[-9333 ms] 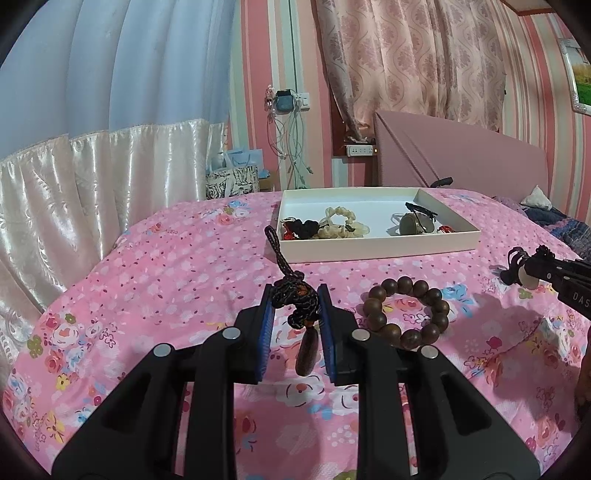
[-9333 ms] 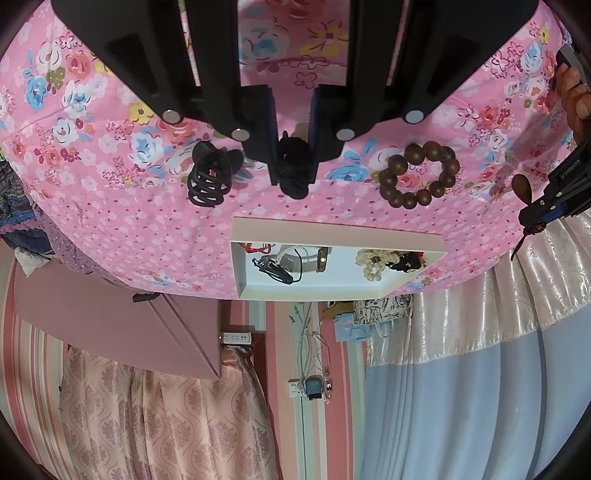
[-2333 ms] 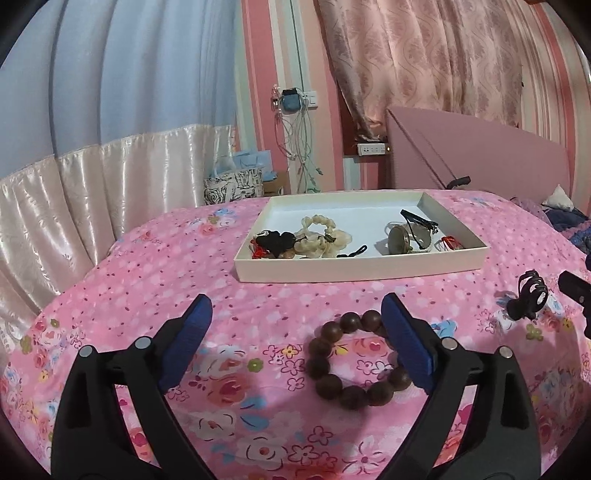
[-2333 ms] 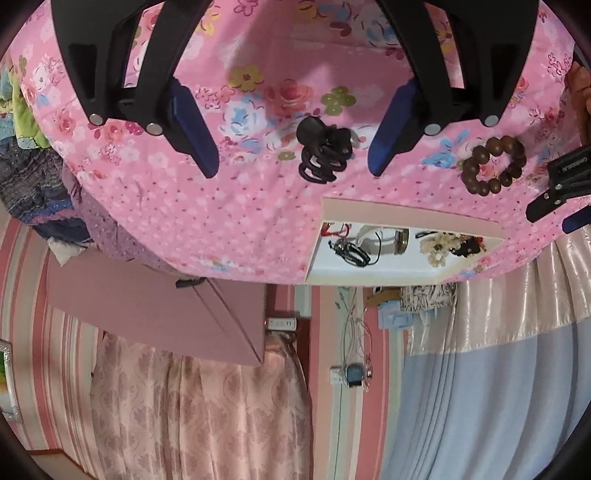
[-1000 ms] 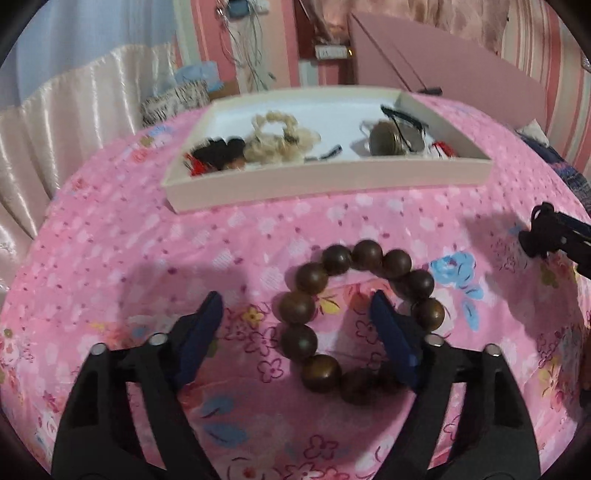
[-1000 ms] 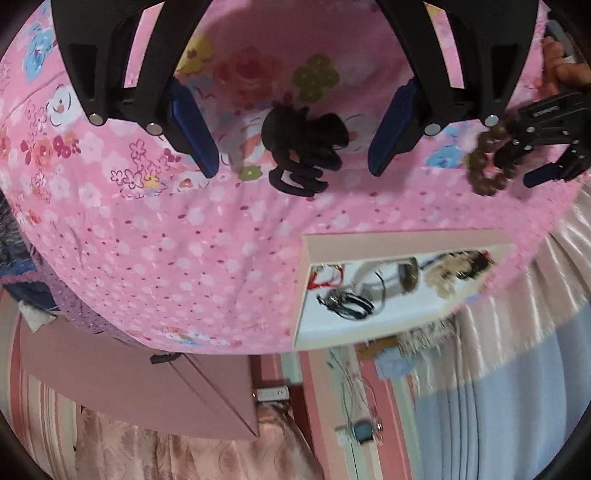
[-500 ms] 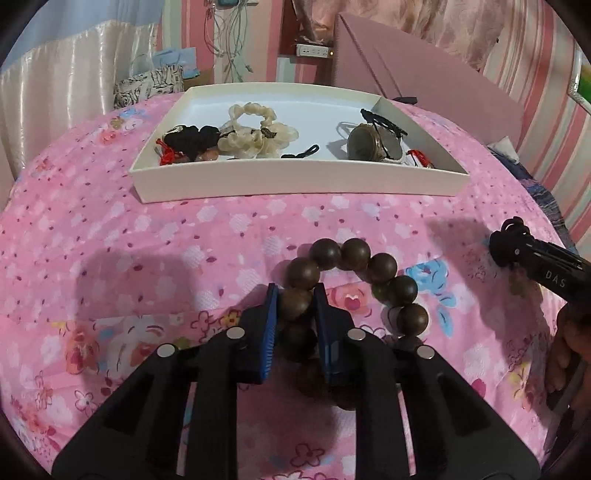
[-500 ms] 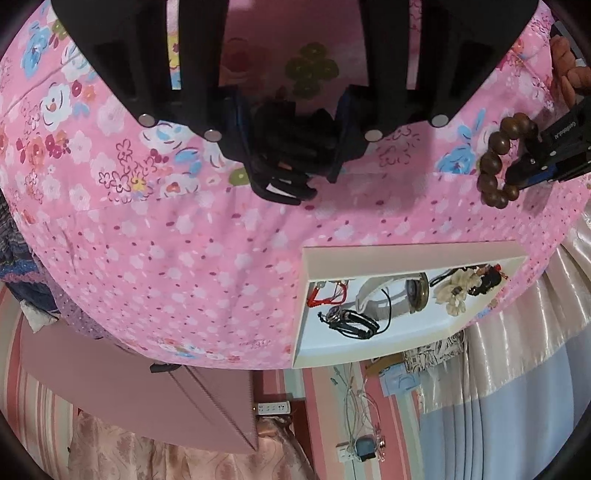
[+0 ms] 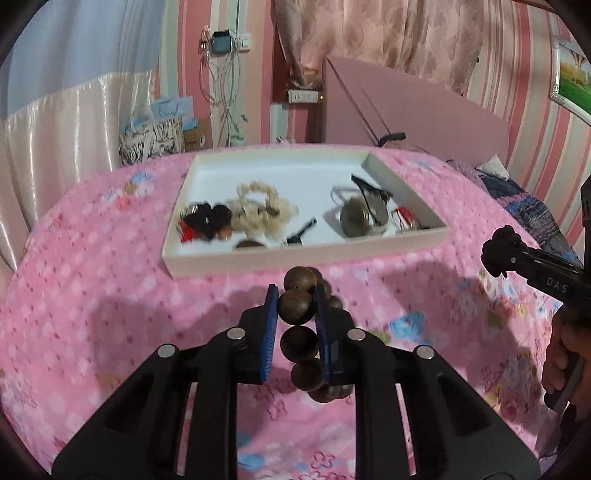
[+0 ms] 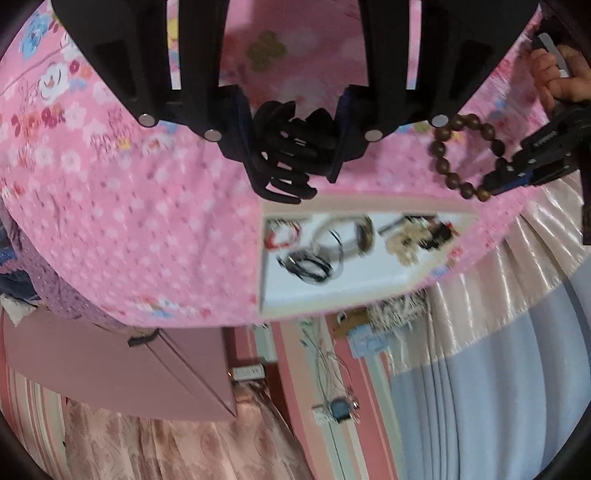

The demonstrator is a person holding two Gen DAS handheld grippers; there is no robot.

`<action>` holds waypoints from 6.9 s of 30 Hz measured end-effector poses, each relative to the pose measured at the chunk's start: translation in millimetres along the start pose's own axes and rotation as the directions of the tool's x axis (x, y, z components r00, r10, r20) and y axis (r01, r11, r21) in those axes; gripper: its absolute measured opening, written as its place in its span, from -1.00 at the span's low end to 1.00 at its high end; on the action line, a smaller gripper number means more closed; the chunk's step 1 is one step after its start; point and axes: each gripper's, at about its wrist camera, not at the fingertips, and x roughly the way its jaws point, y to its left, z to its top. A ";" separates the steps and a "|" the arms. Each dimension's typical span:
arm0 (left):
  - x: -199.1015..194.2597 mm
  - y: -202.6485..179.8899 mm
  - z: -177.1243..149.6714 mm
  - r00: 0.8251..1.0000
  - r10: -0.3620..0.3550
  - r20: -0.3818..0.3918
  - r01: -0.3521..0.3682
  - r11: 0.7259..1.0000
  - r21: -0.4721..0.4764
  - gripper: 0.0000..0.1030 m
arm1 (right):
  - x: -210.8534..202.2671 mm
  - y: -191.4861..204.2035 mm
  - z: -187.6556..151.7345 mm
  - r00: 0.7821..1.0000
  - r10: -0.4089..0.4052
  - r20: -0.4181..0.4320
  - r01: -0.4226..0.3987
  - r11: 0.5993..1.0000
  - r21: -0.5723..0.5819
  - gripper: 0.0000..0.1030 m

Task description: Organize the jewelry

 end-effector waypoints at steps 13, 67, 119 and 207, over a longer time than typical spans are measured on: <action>-2.8 28.5 68.0 0.987 -0.059 0.149 0.066 0.997 -0.047 -0.66 | 40.2 41.5 43.9 1.000 0.024 0.015 -0.023 0.997 -0.070 -0.29; 19.0 23.8 61.2 0.964 0.076 0.256 -0.060 0.996 -0.072 0.85 | 66.3 32.9 52.9 0.998 -0.006 0.068 0.015 0.992 -0.125 0.47; -103.2 26.0 -73.2 0.876 0.296 0.382 -0.273 0.955 -0.115 0.94 | -67.3 64.5 -61.0 0.945 -0.138 0.297 0.185 0.973 -0.137 0.95; -99.5 24.3 -71.8 0.886 0.276 0.372 -0.258 0.961 -0.099 0.94 | -66.8 48.7 -59.8 0.948 -0.131 0.291 0.167 0.980 -0.105 0.95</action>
